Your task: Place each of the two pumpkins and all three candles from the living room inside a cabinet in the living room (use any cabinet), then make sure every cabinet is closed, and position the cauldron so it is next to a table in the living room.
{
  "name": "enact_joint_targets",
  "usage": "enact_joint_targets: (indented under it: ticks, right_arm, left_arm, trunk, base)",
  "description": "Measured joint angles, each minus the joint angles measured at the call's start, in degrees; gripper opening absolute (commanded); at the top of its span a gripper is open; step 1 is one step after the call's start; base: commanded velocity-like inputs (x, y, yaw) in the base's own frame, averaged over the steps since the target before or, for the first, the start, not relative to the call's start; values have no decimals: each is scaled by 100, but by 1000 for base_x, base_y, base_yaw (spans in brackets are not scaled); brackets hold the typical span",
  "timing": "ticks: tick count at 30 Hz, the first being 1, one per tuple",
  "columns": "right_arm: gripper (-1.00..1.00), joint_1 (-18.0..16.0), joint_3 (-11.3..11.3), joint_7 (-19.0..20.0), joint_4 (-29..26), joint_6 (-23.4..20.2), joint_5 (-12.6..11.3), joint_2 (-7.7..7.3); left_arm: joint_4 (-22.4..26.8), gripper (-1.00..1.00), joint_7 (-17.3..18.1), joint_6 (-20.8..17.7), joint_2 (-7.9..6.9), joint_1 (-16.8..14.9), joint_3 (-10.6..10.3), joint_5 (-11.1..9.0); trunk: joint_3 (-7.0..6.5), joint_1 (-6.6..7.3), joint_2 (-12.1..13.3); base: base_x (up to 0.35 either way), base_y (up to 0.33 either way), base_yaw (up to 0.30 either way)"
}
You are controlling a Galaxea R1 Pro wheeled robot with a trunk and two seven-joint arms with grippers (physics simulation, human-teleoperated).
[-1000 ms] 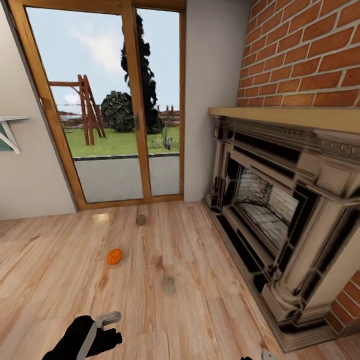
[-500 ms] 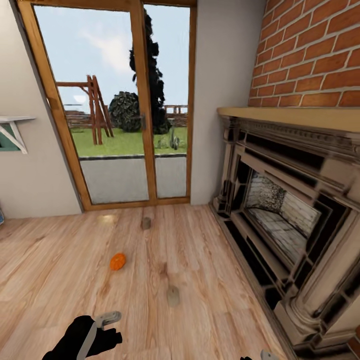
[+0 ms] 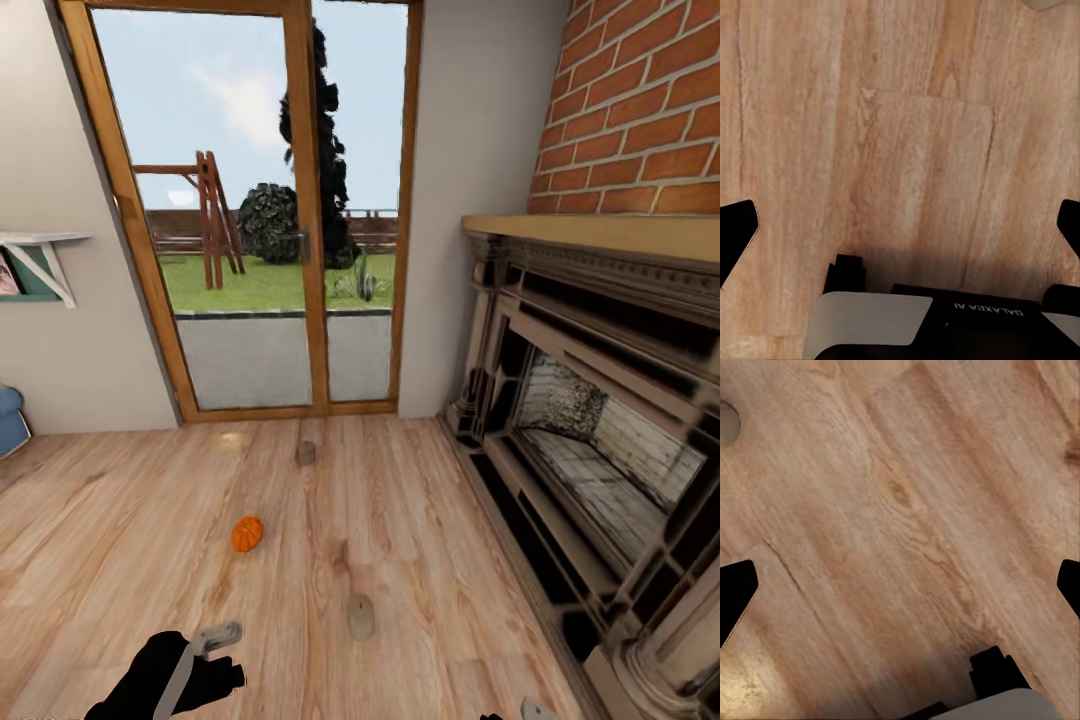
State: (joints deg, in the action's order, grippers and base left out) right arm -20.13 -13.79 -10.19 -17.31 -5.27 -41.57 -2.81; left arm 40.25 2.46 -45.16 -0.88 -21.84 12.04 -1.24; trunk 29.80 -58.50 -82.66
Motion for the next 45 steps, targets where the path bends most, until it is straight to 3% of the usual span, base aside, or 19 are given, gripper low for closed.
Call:
enact_joint_targets:
  ticks: [11,27,30,32,35,39,42,45]
  right_arm:
    - [100,0,-47,-1,0,-1,0,0]
    - [100,-16,-41,-7,-95,-39,-8,16]
    - [100,-202,-41,-83,-598,-559,-20,101]
    - [100,-534,-25,-411,-1003,-1600,-27,177]
    - [100,-875,-11,-1014,-1190,-2283,-36,278]
    - [100,-1285,-14,-1541,-1205,-2535,-27,552]
    - [100,-1393,-28,-1726,-1185,-2577,-19,751]
    - [100,-1422,-35,-1789,-1181,-2586,-11,826]
  left_arm:
    - [0,100,0,6,0,-1,0,0]
    - [0,100,5,16,-3,0,0,-5]
    - [-2,100,7,17,4,-2,0,-7]
    - [18,100,12,15,7,-1,0,-8]
    - [98,100,19,-34,2,-2,0,-8]
    - [343,100,18,-192,3,-13,0,-9]
    - [718,100,18,-731,21,-109,0,-11]
    - [986,100,22,-1043,20,-158,0,-10]
  trunk:
    - [0,0,0]
    - [0,0,0]
    - [-1,0,0]
    - [-1,0,0]
    - [-1,0,0]
    - [53,-65,-119]
    - [107,-131,-239]
    - [161,-197,-359]
  base:
    - [218,174,258]
    - [206,143,12]
    - [42,5,0]
    - [12,1,0]
    - [4,0,0]
    - [0,0,0]
    - [0,0,0]
    - [0,0,0]
